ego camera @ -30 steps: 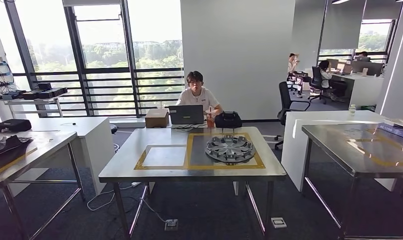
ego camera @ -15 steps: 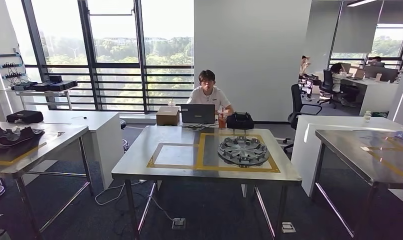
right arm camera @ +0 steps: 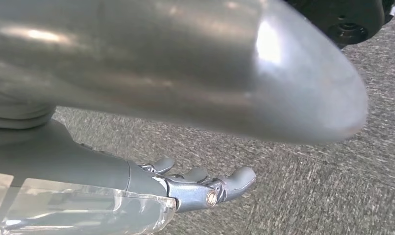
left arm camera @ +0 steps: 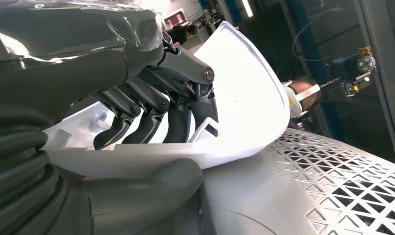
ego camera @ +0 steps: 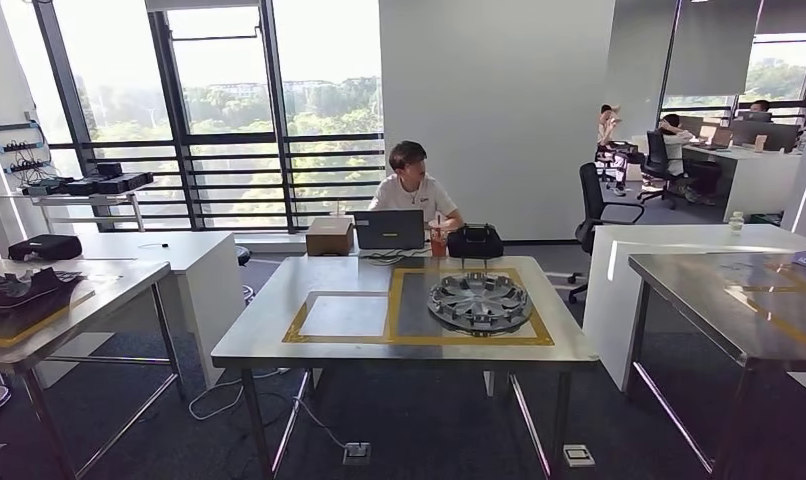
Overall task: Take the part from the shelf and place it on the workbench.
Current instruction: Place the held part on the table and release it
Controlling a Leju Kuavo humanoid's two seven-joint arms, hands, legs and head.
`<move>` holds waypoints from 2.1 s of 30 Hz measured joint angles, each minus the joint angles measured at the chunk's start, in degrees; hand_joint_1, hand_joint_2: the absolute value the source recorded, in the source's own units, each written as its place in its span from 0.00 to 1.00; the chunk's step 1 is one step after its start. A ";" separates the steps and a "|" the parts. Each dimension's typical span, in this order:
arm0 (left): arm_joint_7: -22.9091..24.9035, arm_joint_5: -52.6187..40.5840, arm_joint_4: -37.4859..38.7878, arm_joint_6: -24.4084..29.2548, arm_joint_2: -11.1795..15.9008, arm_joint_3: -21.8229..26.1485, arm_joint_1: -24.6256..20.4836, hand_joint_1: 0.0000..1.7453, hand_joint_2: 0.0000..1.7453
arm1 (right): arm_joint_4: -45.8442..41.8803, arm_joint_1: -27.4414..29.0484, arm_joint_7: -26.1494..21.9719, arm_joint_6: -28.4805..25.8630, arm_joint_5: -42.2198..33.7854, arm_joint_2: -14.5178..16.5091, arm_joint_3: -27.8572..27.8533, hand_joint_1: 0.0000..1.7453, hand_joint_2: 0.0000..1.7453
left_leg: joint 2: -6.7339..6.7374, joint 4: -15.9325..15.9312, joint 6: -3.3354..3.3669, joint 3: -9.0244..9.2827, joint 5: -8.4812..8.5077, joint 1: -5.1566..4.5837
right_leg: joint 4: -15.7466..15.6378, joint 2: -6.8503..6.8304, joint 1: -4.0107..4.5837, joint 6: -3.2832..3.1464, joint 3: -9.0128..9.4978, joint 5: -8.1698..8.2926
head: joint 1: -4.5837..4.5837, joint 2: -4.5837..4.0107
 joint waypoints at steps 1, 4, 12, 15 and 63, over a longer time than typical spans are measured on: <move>-0.01 0.00 0.00 0.00 0.01 0.00 -0.01 0.92 1.00 | 0.01 0.02 -0.02 0.00 0.00 0.01 -0.04 0.00 0.00 | 0.04 -2.20 0.16 0.54 2.09 0.02 | -0.01 0.02 0.04 0.09 0.54 -0.38 | -0.03 0.00; -0.04 -0.05 -0.01 0.00 0.03 0.01 -0.14 0.92 1.00 | 0.05 -0.04 -0.10 -0.07 0.00 0.10 -0.15 0.00 0.00 | 0.28 -13.30 1.37 5.36 7.84 -0.41 | -0.18 0.06 0.24 0.57 2.06 -1.60 | -0.08 -0.02; -0.23 -0.16 -0.17 -0.02 -0.13 0.03 -0.34 0.92 1.00 | 0.16 -0.31 -0.67 0.18 0.00 0.19 -0.28 0.00 0.00 | -0.02 -18.40 3.78 10.15 7.24 -0.62 | 9.21 -0.04 0.35 2.03 -2.24 -3.94 | 0.19 -0.05; -0.32 -0.18 -0.16 -0.04 -0.14 0.03 -0.11 0.92 1.00 | 0.02 -0.06 -0.70 0.81 0.01 0.08 -0.32 0.00 0.00 | -0.42 -18.36 3.84 10.69 6.44 -0.76 | 15.43 0.00 0.30 2.40 -8.50 -6.07 | 0.33 0.00; -0.17 -1.09 -1.02 0.11 0.04 0.83 -0.01 0.92 1.00 | -1.49 0.26 -0.63 0.18 0.00 1.13 -0.85 0.00 0.00 | 0.20 -4.20 0.87 1.08 3.45 -0.30 | -0.10 0.59 0.11 0.02 2.06 -1.38 | -0.13 0.00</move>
